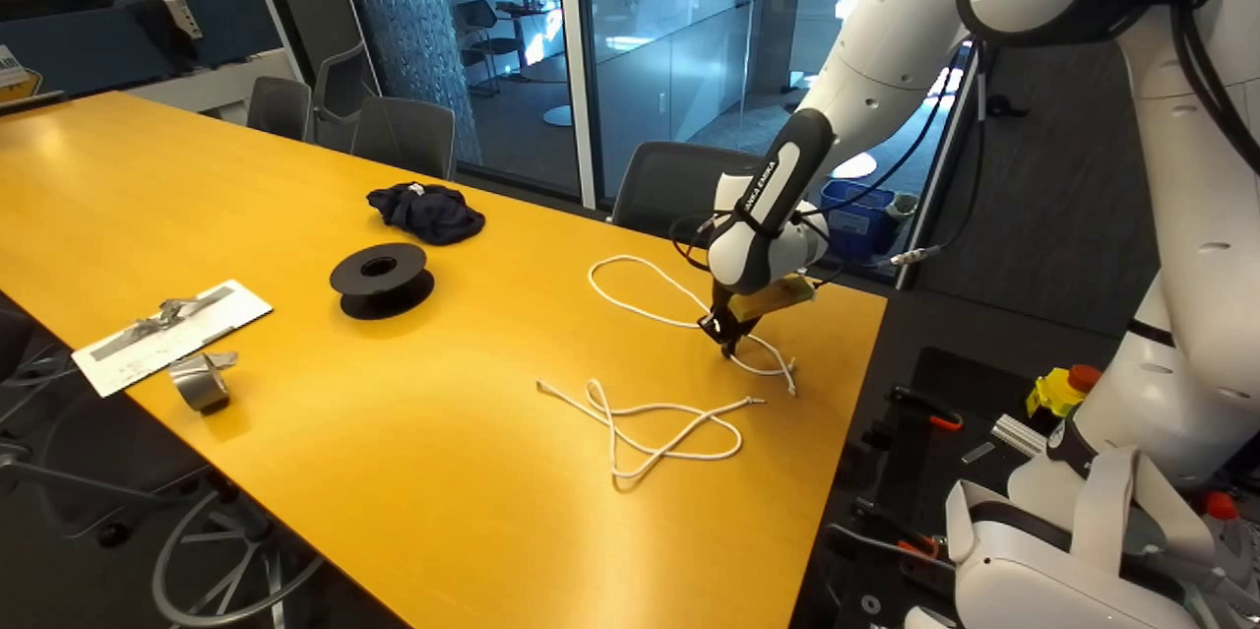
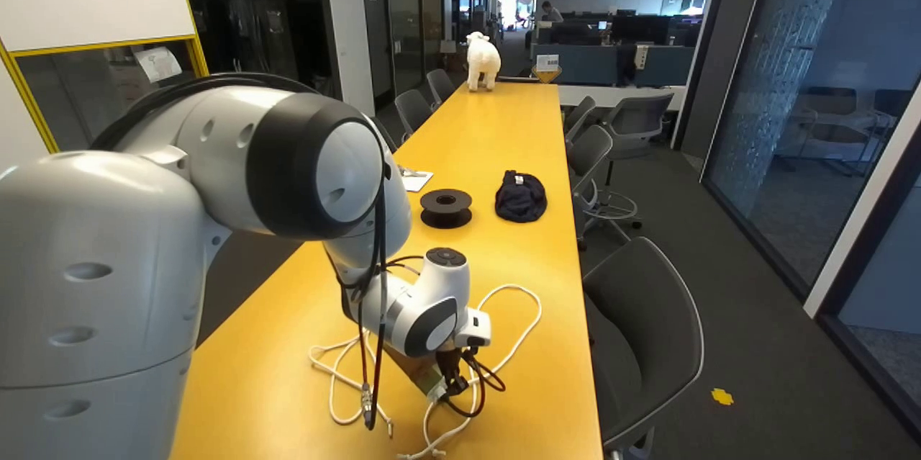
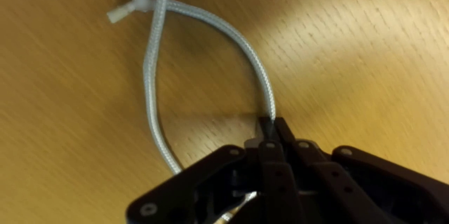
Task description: Untangle the ropes on the table.
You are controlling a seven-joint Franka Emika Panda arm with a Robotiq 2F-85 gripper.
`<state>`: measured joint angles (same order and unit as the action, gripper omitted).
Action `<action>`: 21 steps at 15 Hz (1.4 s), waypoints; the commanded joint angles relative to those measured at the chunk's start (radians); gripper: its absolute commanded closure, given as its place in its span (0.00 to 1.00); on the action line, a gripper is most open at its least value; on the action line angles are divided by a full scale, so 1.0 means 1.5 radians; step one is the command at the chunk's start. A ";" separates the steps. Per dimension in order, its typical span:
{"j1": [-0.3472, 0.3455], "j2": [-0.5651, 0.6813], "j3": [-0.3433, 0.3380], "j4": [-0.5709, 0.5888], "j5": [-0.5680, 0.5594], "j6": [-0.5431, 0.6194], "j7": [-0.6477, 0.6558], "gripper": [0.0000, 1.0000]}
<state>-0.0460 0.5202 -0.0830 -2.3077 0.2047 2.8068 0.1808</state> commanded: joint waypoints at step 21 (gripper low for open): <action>-0.119 -0.212 -0.075 0.064 -0.088 -0.439 -0.106 0.99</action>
<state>-0.2374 0.1232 -0.1825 -2.2571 0.1414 2.1961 -0.0263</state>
